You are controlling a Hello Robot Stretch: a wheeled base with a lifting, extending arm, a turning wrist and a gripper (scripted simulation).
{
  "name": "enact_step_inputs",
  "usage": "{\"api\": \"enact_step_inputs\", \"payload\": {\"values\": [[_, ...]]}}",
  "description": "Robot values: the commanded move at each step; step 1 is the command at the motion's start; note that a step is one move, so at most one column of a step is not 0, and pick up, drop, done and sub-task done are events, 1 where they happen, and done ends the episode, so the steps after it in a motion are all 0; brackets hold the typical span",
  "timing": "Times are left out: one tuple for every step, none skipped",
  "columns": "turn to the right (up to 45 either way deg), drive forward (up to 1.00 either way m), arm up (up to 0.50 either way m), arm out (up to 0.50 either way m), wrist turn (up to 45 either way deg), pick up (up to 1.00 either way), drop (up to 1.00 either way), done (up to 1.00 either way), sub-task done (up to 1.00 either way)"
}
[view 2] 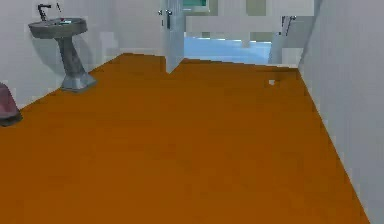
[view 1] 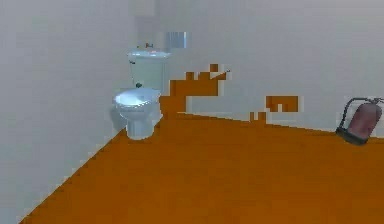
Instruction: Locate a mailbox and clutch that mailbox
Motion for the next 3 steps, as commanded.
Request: {"api": "enact_step_inputs", "payload": {"values": [[-45.0, 0.00, 0.00, 0.00, 0.0, 0.00, 0.00, 0.00, 0.00], [-27.0, 0.00, 0.00, 0.00, 0.0, 0.00, 0.00, 0.00, 0.00], [0.0, 0.85, 0.00, 0.00, 0.0, 0.00, 0.00, 0.00, 0.00]]}}
